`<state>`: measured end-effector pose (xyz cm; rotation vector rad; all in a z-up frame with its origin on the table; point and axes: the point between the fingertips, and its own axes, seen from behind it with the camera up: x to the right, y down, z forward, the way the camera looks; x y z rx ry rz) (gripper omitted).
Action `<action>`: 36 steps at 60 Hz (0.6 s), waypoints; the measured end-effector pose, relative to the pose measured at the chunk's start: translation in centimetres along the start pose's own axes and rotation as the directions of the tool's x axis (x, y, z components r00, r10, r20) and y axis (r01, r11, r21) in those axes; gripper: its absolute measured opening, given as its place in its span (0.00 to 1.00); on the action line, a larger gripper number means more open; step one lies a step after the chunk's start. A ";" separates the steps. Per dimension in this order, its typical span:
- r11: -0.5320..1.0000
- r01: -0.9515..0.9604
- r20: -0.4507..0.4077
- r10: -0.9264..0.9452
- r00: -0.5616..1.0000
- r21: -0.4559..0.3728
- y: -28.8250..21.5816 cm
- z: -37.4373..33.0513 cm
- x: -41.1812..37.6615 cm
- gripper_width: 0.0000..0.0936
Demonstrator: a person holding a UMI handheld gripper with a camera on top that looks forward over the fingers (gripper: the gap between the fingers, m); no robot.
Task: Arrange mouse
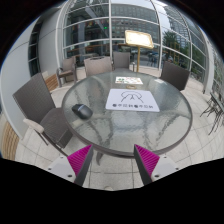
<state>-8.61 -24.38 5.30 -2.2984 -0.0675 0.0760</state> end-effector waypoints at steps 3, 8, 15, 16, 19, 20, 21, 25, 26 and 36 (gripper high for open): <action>1.000 0.009 0.029 -0.008 1.000 -0.017 0.3 2.0 -2.4 0.88; 0.999 0.037 0.063 -0.034 0.997 -0.039 0.5 6.2 -7.7 0.88; 0.996 0.067 0.097 -0.061 0.993 -0.052 -1.4 10.2 -11.9 0.89; 0.996 0.068 0.098 -0.063 0.993 -0.053 -1.7 10.8 -12.3 0.89; 0.996 0.070 0.097 -0.064 0.993 -0.058 -2.9 12.5 -13.1 0.89; 0.996 0.070 0.094 -0.064 0.993 -0.059 -3.2 13.1 -13.3 0.89; 0.996 0.069 0.091 -0.064 0.994 -0.060 -3.6 13.6 -13.5 0.89; 0.996 0.061 0.078 -0.055 0.995 -0.073 -4.8 16.0 -13.7 0.89; 0.996 0.059 0.073 -0.054 0.996 -0.073 -5.3 16.5 -13.8 0.89; 0.997 0.018 0.028 -0.016 0.999 -0.074 -9.0 21.2 -13.0 0.88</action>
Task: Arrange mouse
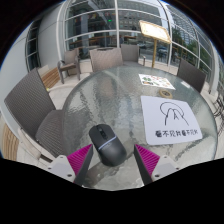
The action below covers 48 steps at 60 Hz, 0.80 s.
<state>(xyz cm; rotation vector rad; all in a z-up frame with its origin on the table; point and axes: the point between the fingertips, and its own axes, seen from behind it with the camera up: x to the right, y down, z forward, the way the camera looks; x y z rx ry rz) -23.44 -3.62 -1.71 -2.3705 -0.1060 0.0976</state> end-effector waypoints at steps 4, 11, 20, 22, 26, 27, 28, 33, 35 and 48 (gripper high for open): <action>1.000 0.002 -0.030 -0.002 1.000 0.000 -1.5 1.4 0.7 0.88; 1.000 -0.030 -0.072 0.031 0.997 0.006 -3.4 3.2 2.1 0.83; 0.998 -0.057 -0.076 0.057 0.996 0.000 -4.3 4.1 2.3 0.56; 0.998 -0.059 -0.075 0.059 0.995 -0.001 -4.4 4.2 2.5 0.51; 0.998 -0.064 -0.066 0.063 0.996 -0.012 -4.3 4.1 2.5 0.49; 0.998 -0.066 -0.065 0.065 0.996 -0.012 -4.3 4.1 2.5 0.48; 0.998 -0.068 -0.063 0.067 0.996 -0.014 -4.3 4.1 2.5 0.47; 0.996 -0.086 -0.049 0.085 0.995 -0.027 -4.2 4.1 2.6 0.41; 0.996 -0.081 -0.047 0.080 0.996 -0.034 -4.1 4.1 2.6 0.37; 0.994 -0.096 0.009 0.097 0.995 -0.060 -6.8 1.7 0.8 0.34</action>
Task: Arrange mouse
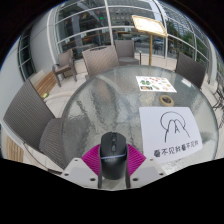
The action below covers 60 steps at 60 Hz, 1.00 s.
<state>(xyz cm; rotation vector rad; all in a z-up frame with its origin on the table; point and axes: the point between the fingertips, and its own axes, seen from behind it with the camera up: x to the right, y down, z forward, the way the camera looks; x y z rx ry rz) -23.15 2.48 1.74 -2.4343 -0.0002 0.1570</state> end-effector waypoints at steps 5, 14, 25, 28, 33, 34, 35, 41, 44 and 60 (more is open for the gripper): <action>0.995 0.028 -0.010 -0.028 1.000 0.095 -5.9 -3.8 -0.2 0.34; 0.950 0.073 -0.072 -0.054 0.996 0.303 -19.2 -12.4 3.5 0.34; 0.906 0.090 -0.161 -0.025 0.987 0.414 -26.1 -16.5 12.2 0.34; 0.915 0.085 -0.178 -0.014 0.984 0.396 -26.2 -15.7 15.0 0.34; 0.943 0.083 -0.208 -0.015 0.978 0.322 -22.6 -12.0 19.2 0.34; 0.949 0.079 -0.212 -0.013 0.977 0.304 -22.2 -11.1 20.2 0.34; 0.955 0.075 -0.213 -0.013 0.977 0.285 -21.3 -10.1 20.8 0.34; 0.985 0.029 -0.179 0.001 0.984 0.170 -15.3 -4.1 22.8 0.34; 0.993 0.017 -0.159 0.002 0.987 0.118 -12.9 -1.7 23.3 0.34; 1.000 -0.028 -0.114 0.027 0.993 -0.013 -4.0 4.5 23.2 0.36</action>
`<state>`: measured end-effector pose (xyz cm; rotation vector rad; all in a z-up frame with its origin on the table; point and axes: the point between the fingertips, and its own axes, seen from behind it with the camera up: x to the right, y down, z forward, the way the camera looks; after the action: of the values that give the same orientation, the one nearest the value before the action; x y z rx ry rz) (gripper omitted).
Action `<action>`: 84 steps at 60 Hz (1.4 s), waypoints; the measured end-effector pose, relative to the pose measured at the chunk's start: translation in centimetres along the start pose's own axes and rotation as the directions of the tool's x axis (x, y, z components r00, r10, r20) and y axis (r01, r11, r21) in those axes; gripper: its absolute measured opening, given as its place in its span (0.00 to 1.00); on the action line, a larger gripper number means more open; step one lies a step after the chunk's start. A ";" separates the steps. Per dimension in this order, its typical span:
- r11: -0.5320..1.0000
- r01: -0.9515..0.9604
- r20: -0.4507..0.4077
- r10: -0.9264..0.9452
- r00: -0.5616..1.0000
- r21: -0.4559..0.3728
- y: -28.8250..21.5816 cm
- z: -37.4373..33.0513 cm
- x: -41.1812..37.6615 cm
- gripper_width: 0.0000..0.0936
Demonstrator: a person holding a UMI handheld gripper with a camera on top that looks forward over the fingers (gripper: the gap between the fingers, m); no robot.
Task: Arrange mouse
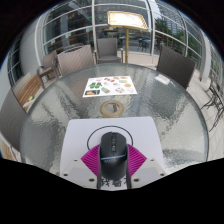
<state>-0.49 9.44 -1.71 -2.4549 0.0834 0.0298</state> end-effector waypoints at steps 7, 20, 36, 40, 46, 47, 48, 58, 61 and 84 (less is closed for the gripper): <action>1.000 0.018 -0.017 -0.018 1.000 0.013 0.1 0.2 0.1 0.44; 0.999 0.044 0.004 -0.044 0.999 -0.020 0.6 -0.2 -0.3 0.76; 0.993 0.076 -0.042 -0.072 0.996 0.092 -5.9 -10.0 -1.2 0.88; 0.989 0.066 -0.035 -0.062 0.997 0.129 -7.5 -13.2 -1.8 0.88; 0.980 0.061 -0.028 -0.057 0.998 0.192 -9.6 -17.9 -2.9 0.88; 0.978 0.061 -0.027 -0.057 0.998 0.201 -9.8 -18.7 -3.1 0.88; 0.976 0.062 -0.024 -0.058 0.998 0.210 -9.9 -19.5 -3.3 0.88; 0.962 0.066 -0.005 -0.067 0.998 0.267 -9.9 -25.0 -5.3 0.88; 0.960 0.066 -0.006 -0.067 0.998 0.272 -9.6 -25.7 -5.6 0.88; 0.963 0.052 -0.007 -0.052 0.999 0.266 -4.2 -30.8 -7.4 0.88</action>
<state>-7.64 -6.39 25.07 -2.1867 0.0207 -0.0048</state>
